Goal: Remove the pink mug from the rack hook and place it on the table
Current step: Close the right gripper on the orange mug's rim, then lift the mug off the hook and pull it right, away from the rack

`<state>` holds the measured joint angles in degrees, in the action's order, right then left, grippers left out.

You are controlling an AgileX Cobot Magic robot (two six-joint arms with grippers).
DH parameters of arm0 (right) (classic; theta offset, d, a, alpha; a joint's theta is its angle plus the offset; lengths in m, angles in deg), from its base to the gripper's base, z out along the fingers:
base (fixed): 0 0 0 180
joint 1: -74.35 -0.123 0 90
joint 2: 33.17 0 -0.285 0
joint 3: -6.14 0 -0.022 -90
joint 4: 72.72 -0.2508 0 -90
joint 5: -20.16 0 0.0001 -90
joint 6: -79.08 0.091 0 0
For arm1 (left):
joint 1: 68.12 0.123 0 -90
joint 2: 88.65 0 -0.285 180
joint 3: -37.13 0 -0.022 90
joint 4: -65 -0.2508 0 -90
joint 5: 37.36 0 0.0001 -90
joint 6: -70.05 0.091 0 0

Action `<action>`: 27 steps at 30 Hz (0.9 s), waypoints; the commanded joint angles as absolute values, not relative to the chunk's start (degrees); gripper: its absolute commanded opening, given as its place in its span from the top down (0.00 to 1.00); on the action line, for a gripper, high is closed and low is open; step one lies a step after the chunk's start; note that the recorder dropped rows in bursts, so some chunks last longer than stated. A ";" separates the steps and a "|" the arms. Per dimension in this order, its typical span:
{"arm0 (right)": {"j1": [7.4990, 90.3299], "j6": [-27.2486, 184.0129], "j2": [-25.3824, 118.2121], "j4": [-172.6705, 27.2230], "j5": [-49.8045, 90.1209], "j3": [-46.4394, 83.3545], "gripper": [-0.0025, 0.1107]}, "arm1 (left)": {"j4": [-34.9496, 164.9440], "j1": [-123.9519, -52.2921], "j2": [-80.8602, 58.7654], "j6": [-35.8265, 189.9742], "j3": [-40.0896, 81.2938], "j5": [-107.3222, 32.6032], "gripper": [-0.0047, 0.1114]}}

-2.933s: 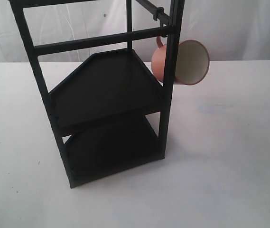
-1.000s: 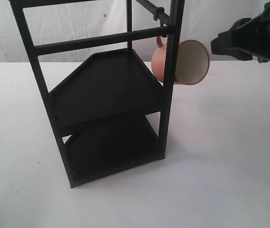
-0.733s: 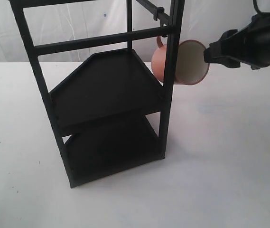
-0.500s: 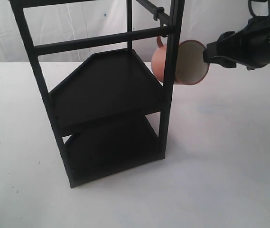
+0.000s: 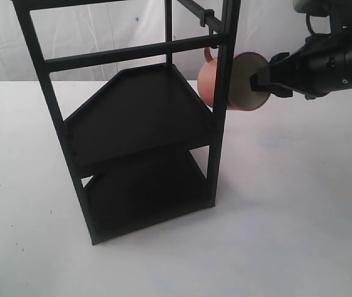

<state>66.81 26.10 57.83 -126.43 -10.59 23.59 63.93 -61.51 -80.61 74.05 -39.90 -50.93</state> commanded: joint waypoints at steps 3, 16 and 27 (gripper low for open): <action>66.73 25.04 59.12 -129.88 -10.70 23.25 0.62 | 63.87 -61.49 -80.86 73.93 -40.09 -50.92 0.96; 66.73 25.29 59.12 -129.88 -10.96 23.25 0.79 | 63.87 -61.49 -80.86 73.93 -40.09 -50.92 0.96; 66.73 25.53 59.12 -132.34 -11.62 23.25 0.98 | 63.87 -61.49 -80.86 73.93 -40.09 -50.92 0.96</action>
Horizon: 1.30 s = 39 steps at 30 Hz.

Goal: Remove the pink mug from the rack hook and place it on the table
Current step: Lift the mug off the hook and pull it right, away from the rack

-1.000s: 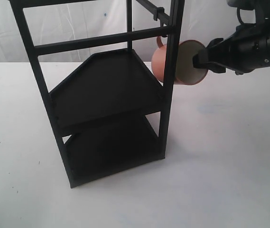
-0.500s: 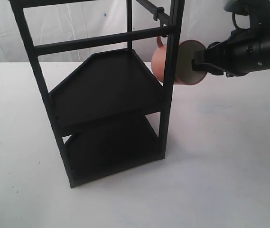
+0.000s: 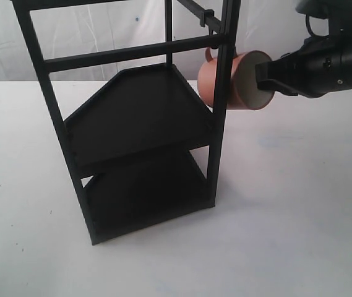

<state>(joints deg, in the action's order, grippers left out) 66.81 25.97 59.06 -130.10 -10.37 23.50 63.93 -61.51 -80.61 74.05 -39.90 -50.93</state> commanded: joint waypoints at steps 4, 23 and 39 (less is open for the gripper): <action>66.73 25.39 58.26 -132.87 -11.79 23.25 0.98 | 63.87 -61.49 -80.86 73.93 -40.09 -50.92 0.96; 66.73 34.47 51.82 -122.36 -9.84 23.50 0.98 | 63.87 -61.49 -80.86 73.93 -40.09 -50.92 0.96; 66.95 44.45 48.76 -112.78 1.25 31.16 0.98 | 63.87 -61.49 -80.86 73.93 -40.09 -50.92 0.96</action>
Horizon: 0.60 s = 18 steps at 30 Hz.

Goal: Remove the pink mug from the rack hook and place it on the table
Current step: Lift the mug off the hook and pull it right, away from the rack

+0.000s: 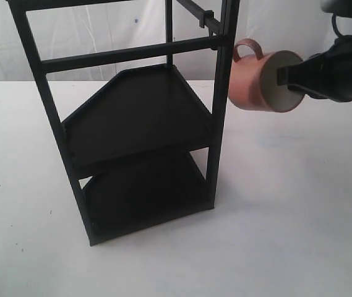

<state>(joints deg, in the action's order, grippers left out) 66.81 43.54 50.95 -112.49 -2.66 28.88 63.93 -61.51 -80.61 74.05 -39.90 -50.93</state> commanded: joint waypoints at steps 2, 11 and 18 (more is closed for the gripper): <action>66.95 44.45 47.11 -112.78 1.13 31.98 0.98 | 63.87 -61.49 -80.86 73.93 -40.09 -50.92 0.96; 66.95 58.16 35.69 -94.35 -3.57 33.66 0.98 | 63.87 -61.49 -80.86 73.93 -40.09 -50.92 0.96; 66.95 76.69 27.19 -76.70 -3.45 40.08 0.98 | 63.87 -61.49 -80.86 73.93 -40.09 -50.92 0.96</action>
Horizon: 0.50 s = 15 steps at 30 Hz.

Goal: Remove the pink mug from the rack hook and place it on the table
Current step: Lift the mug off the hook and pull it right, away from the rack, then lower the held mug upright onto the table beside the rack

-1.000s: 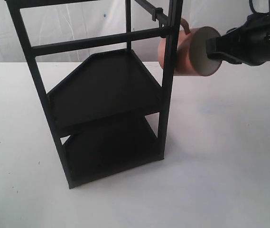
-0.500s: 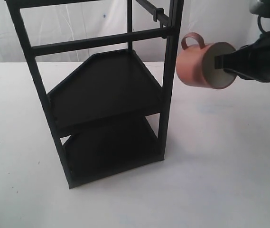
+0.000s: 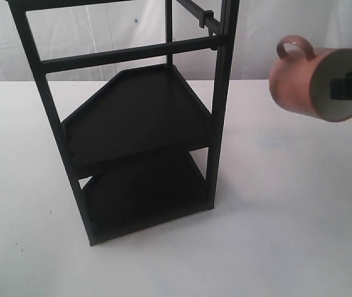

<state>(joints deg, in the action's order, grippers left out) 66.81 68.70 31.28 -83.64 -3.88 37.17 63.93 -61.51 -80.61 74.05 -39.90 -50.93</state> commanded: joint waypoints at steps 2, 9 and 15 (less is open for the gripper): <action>66.95 76.76 24.77 -76.70 -5.18 40.94 0.98 | 63.87 -61.49 -80.86 73.93 -40.09 -50.92 0.96; 66.95 76.41 19.08 -76.70 -14.94 39.75 0.98 | 63.87 -61.49 -80.86 73.93 -40.09 -50.92 0.96; 66.95 76.27 20.62 -76.33 -26.58 33.94 0.98 | 63.87 -61.49 -80.86 73.93 -40.09 -50.92 0.96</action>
<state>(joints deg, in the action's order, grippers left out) 66.81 76.14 19.79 -76.66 -23.77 36.45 63.93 -61.51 -80.61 74.05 -39.90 -50.93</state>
